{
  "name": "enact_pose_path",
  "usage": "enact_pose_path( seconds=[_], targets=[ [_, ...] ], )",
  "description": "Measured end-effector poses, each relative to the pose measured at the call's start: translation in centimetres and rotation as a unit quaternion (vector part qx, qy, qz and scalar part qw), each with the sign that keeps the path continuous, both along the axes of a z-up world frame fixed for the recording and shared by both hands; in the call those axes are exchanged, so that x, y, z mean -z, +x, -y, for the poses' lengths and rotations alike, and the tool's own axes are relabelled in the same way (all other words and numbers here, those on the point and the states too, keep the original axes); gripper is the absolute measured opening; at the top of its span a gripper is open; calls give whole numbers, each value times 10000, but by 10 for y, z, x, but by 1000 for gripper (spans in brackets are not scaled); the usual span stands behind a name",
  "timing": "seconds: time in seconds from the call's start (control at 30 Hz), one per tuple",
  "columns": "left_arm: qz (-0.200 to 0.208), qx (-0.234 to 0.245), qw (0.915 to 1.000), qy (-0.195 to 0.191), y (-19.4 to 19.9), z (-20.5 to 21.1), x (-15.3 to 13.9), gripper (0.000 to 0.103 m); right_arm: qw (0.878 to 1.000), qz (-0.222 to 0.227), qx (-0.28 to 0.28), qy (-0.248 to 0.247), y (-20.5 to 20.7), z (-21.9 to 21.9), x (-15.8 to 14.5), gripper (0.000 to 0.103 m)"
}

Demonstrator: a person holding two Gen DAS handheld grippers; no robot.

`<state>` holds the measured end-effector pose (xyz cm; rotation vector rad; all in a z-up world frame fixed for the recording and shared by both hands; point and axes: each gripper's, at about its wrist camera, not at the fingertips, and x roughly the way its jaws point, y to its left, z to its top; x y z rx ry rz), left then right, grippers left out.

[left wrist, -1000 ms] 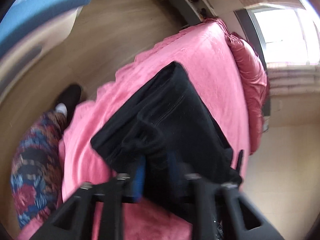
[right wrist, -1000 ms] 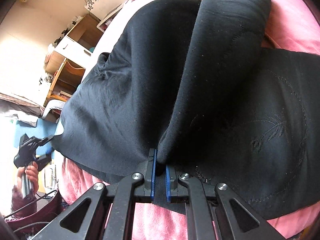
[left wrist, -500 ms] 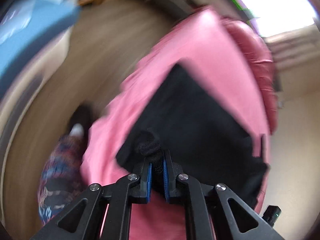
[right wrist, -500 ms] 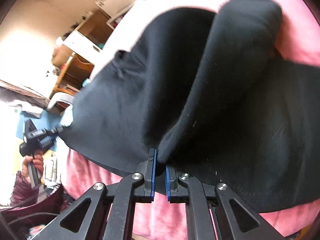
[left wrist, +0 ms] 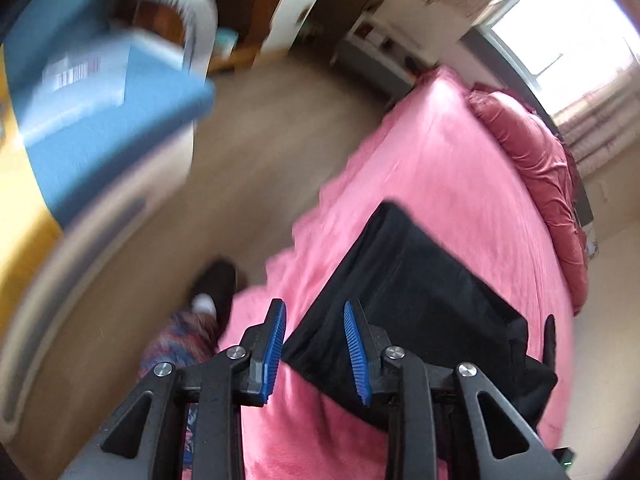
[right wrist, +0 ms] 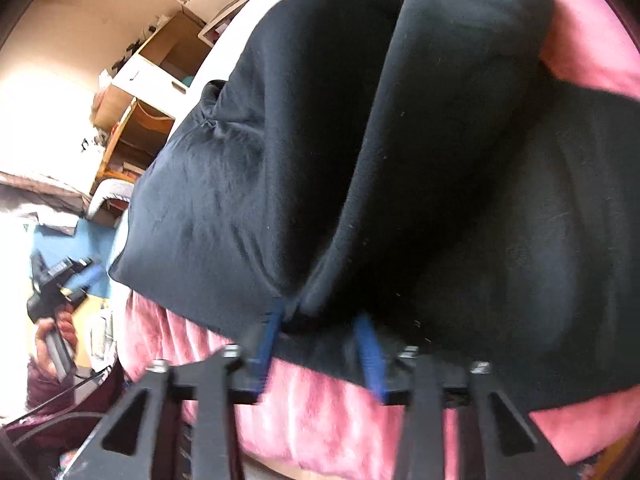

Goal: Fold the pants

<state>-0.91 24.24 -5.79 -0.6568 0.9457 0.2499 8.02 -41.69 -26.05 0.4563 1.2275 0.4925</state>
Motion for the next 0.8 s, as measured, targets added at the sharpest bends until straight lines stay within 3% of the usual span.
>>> enact_pose_path(
  seconds=[0.1,0.2,0.3,0.43,0.53,0.6,0.67,0.8],
  targets=[
    [402,525,9975,251,5,28,-19,30,9994,273,58,-189,-5,14,-20,50],
    [363,1421,9891,160,20,71,-12,30,9968,514,528,-299,0,39,-38,50],
    [251,2372,9708,238,31,124,0,30,9898,730,1142,-435,16,65,-53,50],
    [-29,3498,9360,382,37,190,24,30,9795,891,1636,-773,54,81,-65,50],
    [-245,4041,9133,437,37,222,36,30,9745,953,1776,-987,91,78,-69,50],
    [-315,4224,9047,465,36,232,40,30,9711,913,1877,-1156,119,70,-71,53],
    [-313,4323,9001,436,37,235,43,30,9673,844,2003,-1307,148,69,-69,56],
    [-297,4306,9016,273,39,223,44,30,9616,577,2122,-1643,200,67,-58,63]
  ],
)
